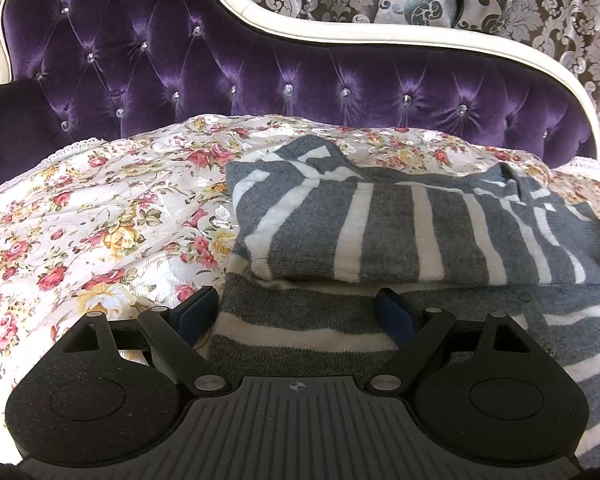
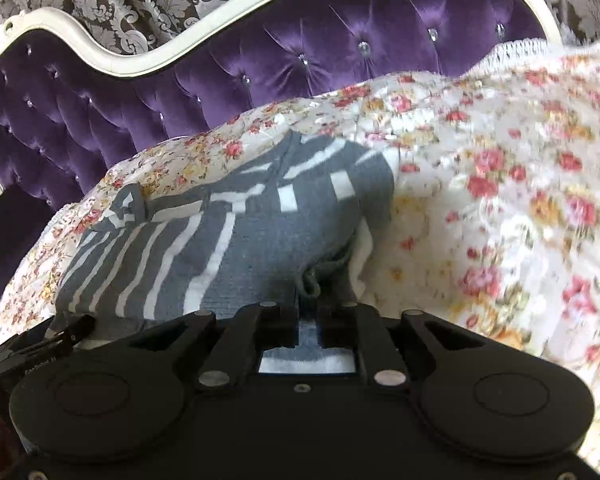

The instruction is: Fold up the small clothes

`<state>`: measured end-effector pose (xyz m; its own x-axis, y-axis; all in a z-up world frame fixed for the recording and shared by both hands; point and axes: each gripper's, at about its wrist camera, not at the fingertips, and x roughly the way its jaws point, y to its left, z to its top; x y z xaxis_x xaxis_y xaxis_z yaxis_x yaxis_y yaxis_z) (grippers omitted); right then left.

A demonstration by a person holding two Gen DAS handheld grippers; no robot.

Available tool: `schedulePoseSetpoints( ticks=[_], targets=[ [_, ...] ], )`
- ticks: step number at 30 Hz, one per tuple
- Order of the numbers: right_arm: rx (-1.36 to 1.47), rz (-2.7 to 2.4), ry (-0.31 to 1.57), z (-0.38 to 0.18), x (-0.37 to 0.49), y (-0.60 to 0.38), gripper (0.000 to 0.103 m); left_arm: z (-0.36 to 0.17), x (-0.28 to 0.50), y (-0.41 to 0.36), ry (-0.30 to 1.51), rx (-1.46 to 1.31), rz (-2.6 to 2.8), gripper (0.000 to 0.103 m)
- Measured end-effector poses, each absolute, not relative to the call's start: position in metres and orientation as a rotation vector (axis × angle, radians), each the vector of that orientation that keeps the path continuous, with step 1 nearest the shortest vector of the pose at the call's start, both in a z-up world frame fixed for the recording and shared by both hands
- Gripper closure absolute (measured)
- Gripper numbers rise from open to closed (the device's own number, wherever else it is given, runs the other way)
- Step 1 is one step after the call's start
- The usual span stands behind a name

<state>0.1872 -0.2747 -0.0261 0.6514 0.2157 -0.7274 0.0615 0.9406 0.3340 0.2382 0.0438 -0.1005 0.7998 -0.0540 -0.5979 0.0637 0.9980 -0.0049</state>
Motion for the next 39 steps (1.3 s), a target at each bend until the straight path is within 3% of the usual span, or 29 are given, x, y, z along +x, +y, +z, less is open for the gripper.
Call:
schedulePoseSetpoints(
  ticks=[2,3,5,7,17,25,32,39],
  targets=[
    [0.325,0.085,0.858,-0.021,0.187,-0.275,0.082,-0.1,0.239,0.044,0.642,0.017,-0.064,0.017],
    [0.308,0.083,0.85,-0.017,0.185,-0.273,0.075,-0.1,0.24,0.044,0.645,0.018,-0.066,0.017],
    [0.28,0.083,0.834,-0.011,0.185,-0.272,0.053,-0.098,0.242,0.046,0.659,0.022,-0.08,0.017],
    [0.247,0.07,0.813,-0.005,0.183,-0.272,0.022,-0.094,0.244,0.049,0.68,0.021,-0.109,0.017],
    [0.308,0.055,0.774,0.006,0.185,-0.29,0.023,-0.075,0.241,0.07,0.762,0.023,-0.093,0.018],
    [0.334,0.056,0.784,0.002,0.189,-0.294,0.019,-0.046,0.262,0.076,0.669,-0.061,-0.045,0.018],
    [0.332,0.037,0.821,-0.009,0.196,-0.296,0.019,-0.066,0.293,0.057,0.734,0.058,-0.035,0.018],
    [0.279,0.047,0.864,-0.024,0.204,-0.287,0.019,-0.084,0.295,0.08,0.786,0.002,-0.015,0.008]
  ],
)
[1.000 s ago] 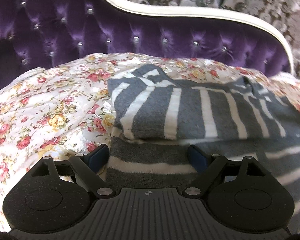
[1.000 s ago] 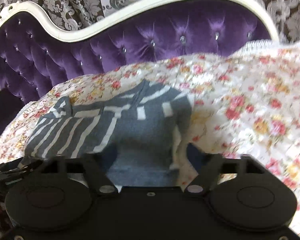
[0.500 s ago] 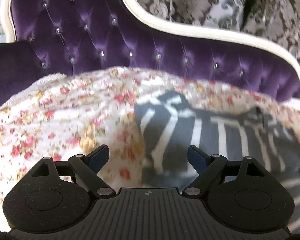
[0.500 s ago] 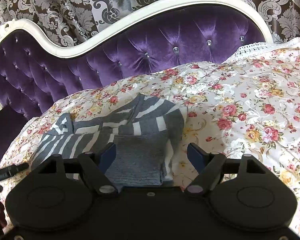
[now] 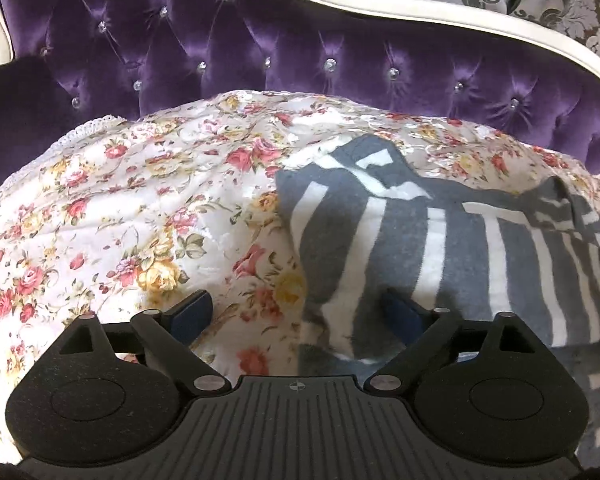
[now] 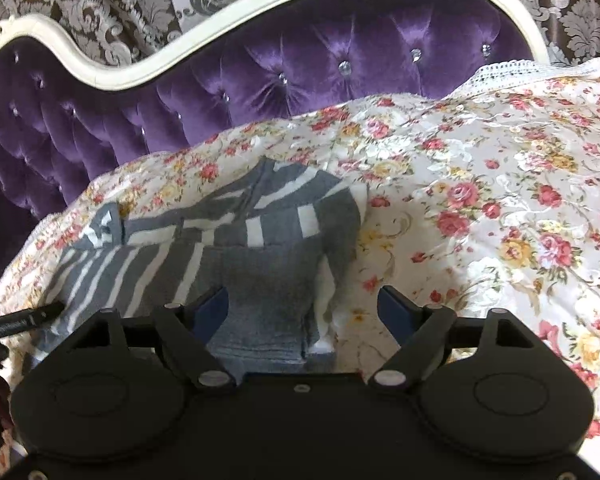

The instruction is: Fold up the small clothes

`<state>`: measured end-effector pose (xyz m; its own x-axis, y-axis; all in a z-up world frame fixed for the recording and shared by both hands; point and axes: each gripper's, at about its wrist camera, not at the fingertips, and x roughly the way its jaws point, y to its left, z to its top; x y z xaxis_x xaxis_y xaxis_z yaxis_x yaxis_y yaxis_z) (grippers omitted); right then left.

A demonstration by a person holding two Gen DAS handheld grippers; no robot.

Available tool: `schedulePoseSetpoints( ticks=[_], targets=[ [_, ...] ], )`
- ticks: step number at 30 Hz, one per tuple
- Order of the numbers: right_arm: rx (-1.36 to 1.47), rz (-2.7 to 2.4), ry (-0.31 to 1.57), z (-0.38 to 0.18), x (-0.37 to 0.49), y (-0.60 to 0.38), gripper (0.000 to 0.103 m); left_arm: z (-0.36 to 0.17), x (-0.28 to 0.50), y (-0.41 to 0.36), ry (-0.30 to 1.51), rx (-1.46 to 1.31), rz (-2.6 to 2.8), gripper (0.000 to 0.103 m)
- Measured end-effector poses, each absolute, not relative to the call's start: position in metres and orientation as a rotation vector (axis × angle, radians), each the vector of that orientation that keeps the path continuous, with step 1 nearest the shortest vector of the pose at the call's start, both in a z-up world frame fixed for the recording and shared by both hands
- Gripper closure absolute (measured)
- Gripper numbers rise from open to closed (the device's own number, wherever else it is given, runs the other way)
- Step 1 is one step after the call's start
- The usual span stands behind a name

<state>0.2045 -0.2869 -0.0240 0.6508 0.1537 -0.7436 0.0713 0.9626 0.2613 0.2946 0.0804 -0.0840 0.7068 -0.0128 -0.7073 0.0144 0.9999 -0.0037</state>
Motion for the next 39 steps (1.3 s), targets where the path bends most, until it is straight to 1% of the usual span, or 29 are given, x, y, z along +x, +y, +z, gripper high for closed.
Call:
schedulePoseSetpoints(
  ticks=[2,5,8,13,19,23,28,29,30,31,35,39],
  targets=[
    [0.237,0.027,0.886,-0.031,0.207,-0.285,0.019,-0.085,0.294,0.081,0.779,0.008,-0.019,0.006],
    [0.138,-0.004,0.876,-0.034,0.207,-0.28,0.019,-0.087,0.293,0.081,0.771,-0.001,-0.006,0.001],
    [0.123,-0.011,0.872,-0.035,0.206,-0.279,0.015,-0.089,0.292,0.081,0.761,-0.004,-0.004,0.0],
    [0.105,-0.004,0.863,-0.039,0.206,-0.278,0.001,-0.09,0.29,0.082,0.746,-0.014,0.003,0.0],
    [0.125,-0.002,0.841,-0.041,0.204,-0.28,0.001,-0.092,0.285,0.085,0.704,-0.038,-0.005,0.0],
    [0.153,0.02,0.863,-0.037,0.203,-0.285,0.001,-0.088,0.283,0.091,0.714,-0.073,-0.05,0.001],
    [0.209,-0.004,0.867,-0.027,0.194,-0.294,0.001,-0.074,0.256,0.099,0.663,-0.07,0.026,0.002],
    [0.212,-0.016,0.856,-0.023,0.191,-0.295,0.003,-0.07,0.248,0.1,0.645,-0.051,0.048,0.002],
    [0.211,-0.024,0.839,-0.018,0.186,-0.296,0.006,-0.064,0.238,0.101,0.627,-0.033,0.066,0.002],
    [0.208,-0.029,0.813,-0.011,0.18,-0.296,0.007,-0.059,0.229,0.102,0.612,-0.022,0.077,0.002],
    [0.205,-0.007,0.694,0.022,0.146,-0.287,0.006,-0.035,0.19,0.113,0.597,-0.036,0.049,0.002],
    [0.221,0.068,0.626,0.043,0.1,-0.272,0.006,-0.02,0.152,0.121,0.643,-0.048,-0.019,0.002]
  ],
)
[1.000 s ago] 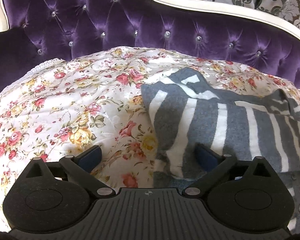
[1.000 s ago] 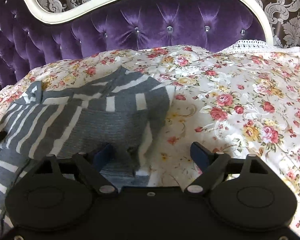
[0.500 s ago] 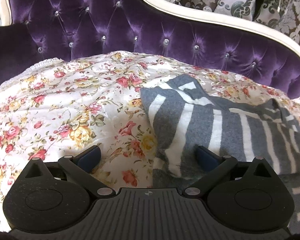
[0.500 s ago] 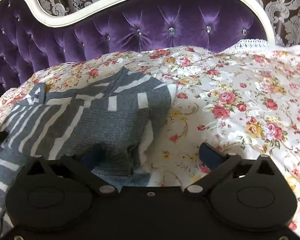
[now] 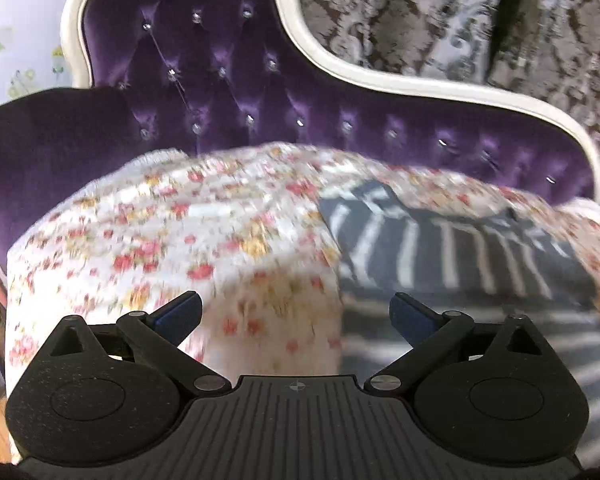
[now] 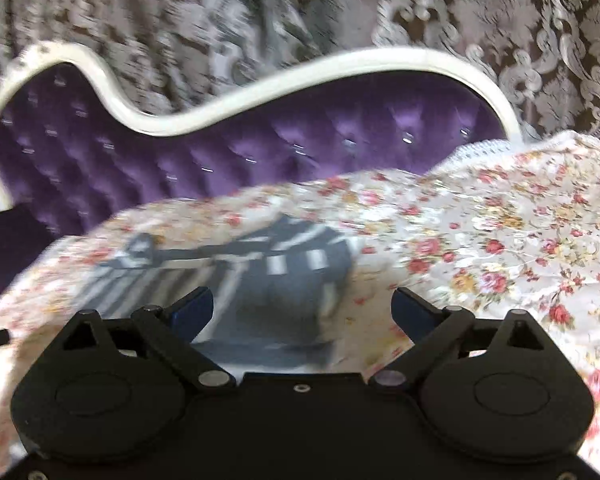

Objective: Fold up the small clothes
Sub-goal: 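Move the right tool to the ribbed hem and grasp it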

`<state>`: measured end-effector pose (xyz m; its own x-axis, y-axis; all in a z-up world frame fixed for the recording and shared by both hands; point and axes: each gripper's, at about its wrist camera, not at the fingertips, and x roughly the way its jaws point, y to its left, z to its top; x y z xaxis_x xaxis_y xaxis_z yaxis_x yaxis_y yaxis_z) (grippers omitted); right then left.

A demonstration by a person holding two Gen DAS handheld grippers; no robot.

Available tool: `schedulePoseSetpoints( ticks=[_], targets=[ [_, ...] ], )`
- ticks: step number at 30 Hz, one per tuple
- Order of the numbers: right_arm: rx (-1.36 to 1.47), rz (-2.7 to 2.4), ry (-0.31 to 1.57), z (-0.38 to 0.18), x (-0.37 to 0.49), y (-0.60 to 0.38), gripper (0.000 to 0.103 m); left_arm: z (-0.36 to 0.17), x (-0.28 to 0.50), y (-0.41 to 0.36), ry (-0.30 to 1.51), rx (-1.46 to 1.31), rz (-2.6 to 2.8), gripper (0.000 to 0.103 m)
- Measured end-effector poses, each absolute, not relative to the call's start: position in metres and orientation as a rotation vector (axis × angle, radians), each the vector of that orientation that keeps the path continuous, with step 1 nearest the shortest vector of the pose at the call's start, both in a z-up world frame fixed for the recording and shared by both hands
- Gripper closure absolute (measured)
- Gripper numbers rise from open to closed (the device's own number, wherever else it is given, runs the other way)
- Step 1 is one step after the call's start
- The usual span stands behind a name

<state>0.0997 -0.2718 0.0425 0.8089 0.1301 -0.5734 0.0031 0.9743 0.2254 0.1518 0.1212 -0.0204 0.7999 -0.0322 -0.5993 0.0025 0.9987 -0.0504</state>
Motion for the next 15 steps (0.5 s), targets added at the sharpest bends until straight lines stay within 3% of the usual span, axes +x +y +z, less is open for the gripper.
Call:
schedulePoseSetpoints(
  ticks=[10,15],
  targets=[
    [0.253,0.119,0.712,0.035,-0.012,-0.247,0.007,-0.04,0.062,0.116,0.755,-0.044,-0.178,0.002],
    [0.318,0.094,0.793,0.027,-0.047,-0.249,0.007,-0.055,0.032,0.114,0.814,-0.082,-0.228,0.012]
  ],
)
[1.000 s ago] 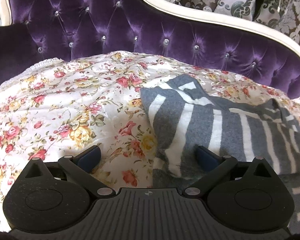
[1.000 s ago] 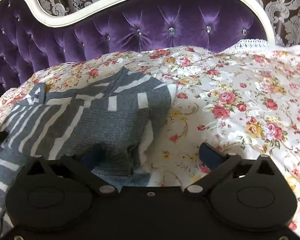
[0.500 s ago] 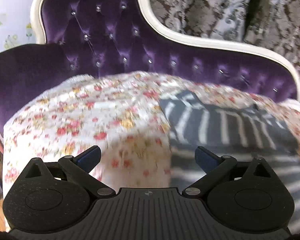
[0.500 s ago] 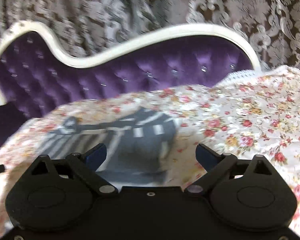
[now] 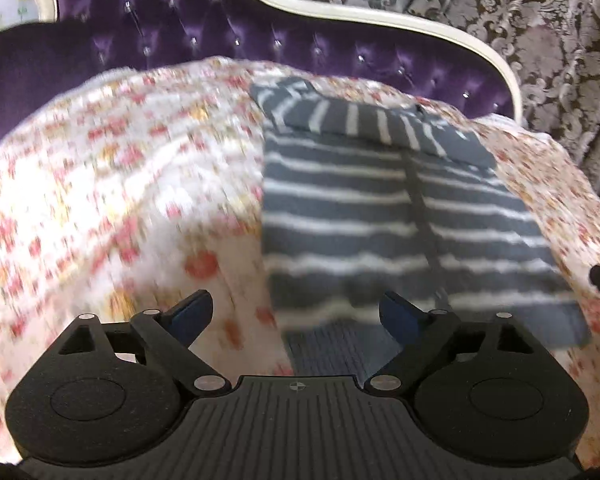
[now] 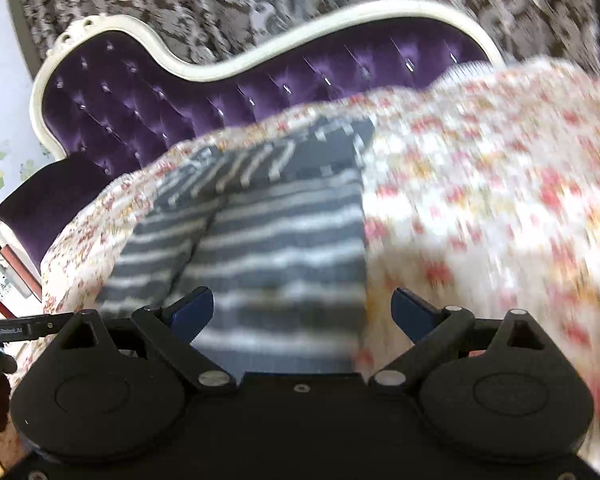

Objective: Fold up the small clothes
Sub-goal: 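Move the right tool to the ribbed hem and grasp it, then lift the ribbed hem with the right tool and fold it toward the collar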

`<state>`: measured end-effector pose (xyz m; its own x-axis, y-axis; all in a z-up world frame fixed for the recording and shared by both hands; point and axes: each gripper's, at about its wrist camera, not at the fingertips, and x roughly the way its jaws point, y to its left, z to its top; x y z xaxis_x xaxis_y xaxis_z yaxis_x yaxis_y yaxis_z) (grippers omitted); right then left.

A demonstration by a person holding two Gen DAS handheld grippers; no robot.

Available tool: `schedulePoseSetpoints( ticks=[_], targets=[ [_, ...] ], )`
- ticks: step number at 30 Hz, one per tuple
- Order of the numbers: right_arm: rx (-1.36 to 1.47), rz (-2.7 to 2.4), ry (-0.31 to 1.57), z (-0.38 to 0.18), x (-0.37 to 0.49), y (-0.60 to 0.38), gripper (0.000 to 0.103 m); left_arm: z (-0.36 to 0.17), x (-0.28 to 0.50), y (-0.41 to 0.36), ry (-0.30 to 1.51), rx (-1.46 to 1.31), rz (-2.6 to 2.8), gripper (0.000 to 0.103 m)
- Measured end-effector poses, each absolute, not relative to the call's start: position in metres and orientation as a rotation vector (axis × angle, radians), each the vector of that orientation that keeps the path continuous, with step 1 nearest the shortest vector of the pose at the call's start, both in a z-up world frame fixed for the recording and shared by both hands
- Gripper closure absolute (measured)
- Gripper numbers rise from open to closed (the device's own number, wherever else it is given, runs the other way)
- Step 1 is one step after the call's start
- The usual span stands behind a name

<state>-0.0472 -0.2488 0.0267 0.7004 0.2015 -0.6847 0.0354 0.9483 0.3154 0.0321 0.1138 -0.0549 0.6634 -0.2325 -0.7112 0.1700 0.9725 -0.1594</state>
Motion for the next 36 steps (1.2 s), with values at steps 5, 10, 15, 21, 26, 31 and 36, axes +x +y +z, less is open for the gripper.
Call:
schedulePoseSetpoints(
  ticks=[5,10,15,21,26,31,36],
  targets=[
    [0.35,0.085,0.84,0.019,-0.061,-0.245,0.007,-0.061,0.013,0.107,0.82,-0.058,-0.235,0.012],
    [0.408,0.12,0.852,0.013,-0.057,-0.244,0.007,-0.064,0.006,0.104,0.825,-0.068,-0.239,0.012],
    [0.475,0.154,0.858,0.004,-0.06,-0.24,0.011,-0.066,0.0,0.103,0.83,-0.062,-0.237,0.012],
    [0.497,0.162,0.859,0.003,-0.059,-0.238,0.011,-0.069,-0.002,0.102,0.843,-0.057,-0.243,0.012],
    [0.499,0.156,0.872,-0.001,-0.055,-0.238,0.043,-0.069,-0.003,0.099,0.841,-0.053,-0.252,0.012],
    [0.582,0.149,0.859,-0.006,-0.047,-0.247,0.085,-0.068,-0.002,0.098,0.837,-0.054,-0.253,0.012],
    [0.554,0.129,0.767,0.015,-0.053,-0.256,0.086,-0.064,-0.002,0.1,0.817,-0.056,-0.246,0.012]
  ],
)
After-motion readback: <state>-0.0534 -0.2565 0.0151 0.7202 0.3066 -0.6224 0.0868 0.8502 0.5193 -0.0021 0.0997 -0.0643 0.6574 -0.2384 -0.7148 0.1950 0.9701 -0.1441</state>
